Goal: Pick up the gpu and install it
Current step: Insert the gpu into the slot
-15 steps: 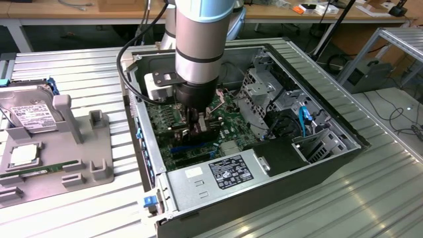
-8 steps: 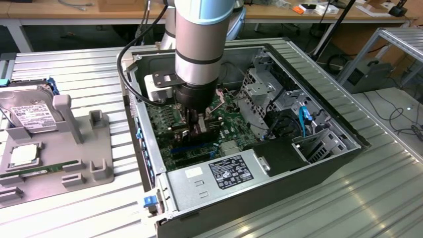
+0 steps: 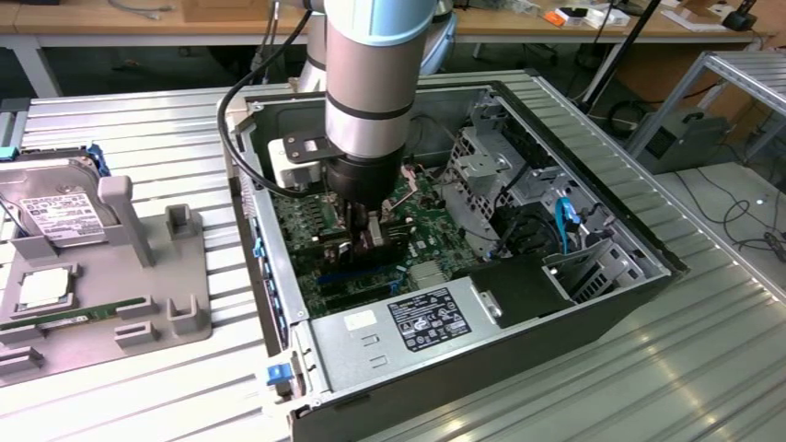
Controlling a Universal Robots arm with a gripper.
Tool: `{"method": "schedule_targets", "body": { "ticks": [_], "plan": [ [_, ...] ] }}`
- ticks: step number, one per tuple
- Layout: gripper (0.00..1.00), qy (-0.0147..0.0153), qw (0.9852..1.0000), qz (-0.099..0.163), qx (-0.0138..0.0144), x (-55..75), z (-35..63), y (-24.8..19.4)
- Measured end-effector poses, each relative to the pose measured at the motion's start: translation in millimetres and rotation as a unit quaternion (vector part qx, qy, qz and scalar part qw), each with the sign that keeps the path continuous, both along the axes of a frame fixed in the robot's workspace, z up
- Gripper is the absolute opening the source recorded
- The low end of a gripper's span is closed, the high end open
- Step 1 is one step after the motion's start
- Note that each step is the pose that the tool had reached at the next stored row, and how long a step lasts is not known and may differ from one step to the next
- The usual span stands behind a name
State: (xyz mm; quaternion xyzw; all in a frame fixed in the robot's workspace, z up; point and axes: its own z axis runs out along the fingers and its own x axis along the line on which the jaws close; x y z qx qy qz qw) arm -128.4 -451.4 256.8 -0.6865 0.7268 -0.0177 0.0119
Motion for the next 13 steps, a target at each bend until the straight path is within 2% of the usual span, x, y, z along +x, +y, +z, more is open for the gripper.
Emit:
{"method": "schedule_targets", "body": {
  "ticks": [13],
  "plan": [
    [0.27,-0.0001,1.0000,0.002,0.0000,-0.2,0.1,0.0]
  ]
}}
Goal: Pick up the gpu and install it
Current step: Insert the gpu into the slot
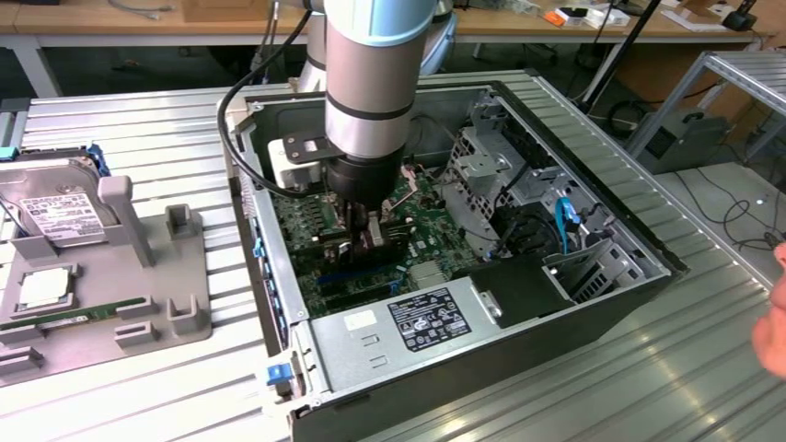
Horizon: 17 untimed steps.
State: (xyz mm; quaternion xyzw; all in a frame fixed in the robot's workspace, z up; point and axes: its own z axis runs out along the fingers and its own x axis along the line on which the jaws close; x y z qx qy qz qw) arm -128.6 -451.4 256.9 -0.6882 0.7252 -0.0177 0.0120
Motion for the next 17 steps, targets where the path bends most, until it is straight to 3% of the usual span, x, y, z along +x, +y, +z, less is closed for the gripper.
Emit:
{"method": "schedule_targets", "body": {
  "ticks": [17],
  "plan": [
    [0.27,0.0001,0.9999,0.014,-0.0001,-0.2,3.5,0.1]
  ]
}}
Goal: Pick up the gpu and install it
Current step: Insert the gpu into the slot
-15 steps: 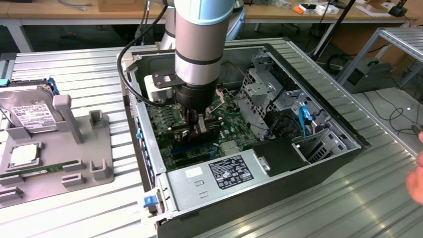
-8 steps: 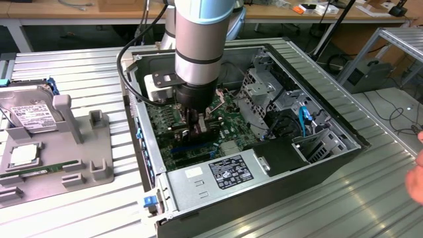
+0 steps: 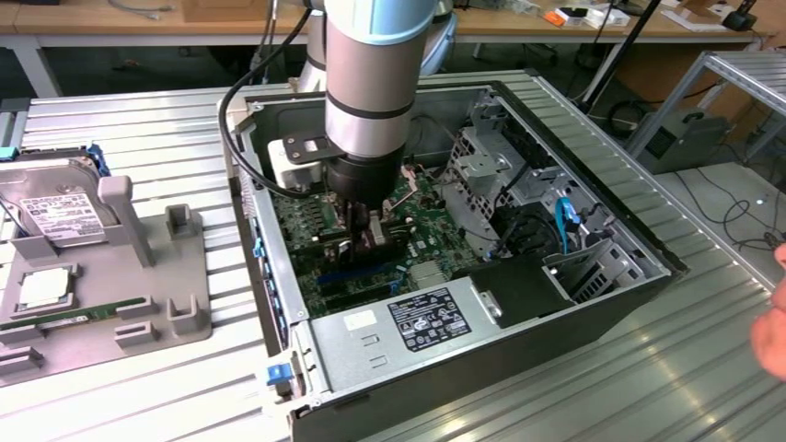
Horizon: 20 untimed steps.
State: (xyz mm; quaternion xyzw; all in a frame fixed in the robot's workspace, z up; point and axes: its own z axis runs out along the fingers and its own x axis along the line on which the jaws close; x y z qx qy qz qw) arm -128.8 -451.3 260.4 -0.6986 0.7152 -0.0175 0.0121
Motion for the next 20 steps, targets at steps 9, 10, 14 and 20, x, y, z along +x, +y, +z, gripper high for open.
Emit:
{"method": "schedule_targets", "body": {
  "ticks": [9,10,14,20],
  "plan": [
    [0.27,0.0000,1.0000,0.000,0.0000,0.0,-2.5,0.0],
    [0.27,-0.0001,1.0000,0.000,0.0001,0.0,-2.7,0.0],
    [0.27,-0.0001,1.0000,0.000,0.0000,0.0,-3.1,0.0],
    [0.27,-0.0005,1.0000,0.000,0.0009,0.1,-6.5,0.2]
  ]
}}
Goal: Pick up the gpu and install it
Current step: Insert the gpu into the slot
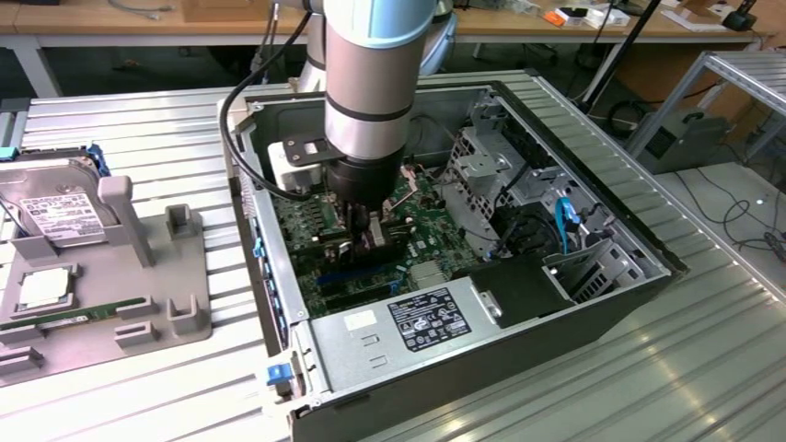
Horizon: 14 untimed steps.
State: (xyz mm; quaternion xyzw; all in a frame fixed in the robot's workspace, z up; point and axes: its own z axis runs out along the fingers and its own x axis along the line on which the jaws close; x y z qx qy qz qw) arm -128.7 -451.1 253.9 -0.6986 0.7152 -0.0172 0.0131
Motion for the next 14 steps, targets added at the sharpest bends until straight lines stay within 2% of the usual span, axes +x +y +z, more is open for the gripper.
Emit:
{"method": "schedule_targets", "body": {
  "ticks": [1,6,8,9,10,11,13,14],
  "plan": [
    [0.27,0.0004,1.0000,0.000,-0.0007,-0.1,0.3,-0.1],
    [0.27,0.0004,1.0000,0.000,-0.0008,-0.1,0.1,-0.2],
    [0.34,0.0003,1.0000,0.000,-0.0006,-0.1,-0.1,-0.1],
    [0.34,0.0004,1.0000,0.000,-0.0008,-0.1,0.1,-0.2],
    [0.40,0.0004,1.0000,0.000,-0.0008,-0.1,0.1,-0.2],
    [0.40,0.0005,1.0000,0.000,-0.0009,-0.1,0.4,-0.2],
    [0.40,0.0004,1.0000,0.000,-0.0009,-0.1,4.5,-0.2],
    [0.40,0.0003,1.0000,0.000,-0.0008,0.0,10.7,0.2]
  ]
}}
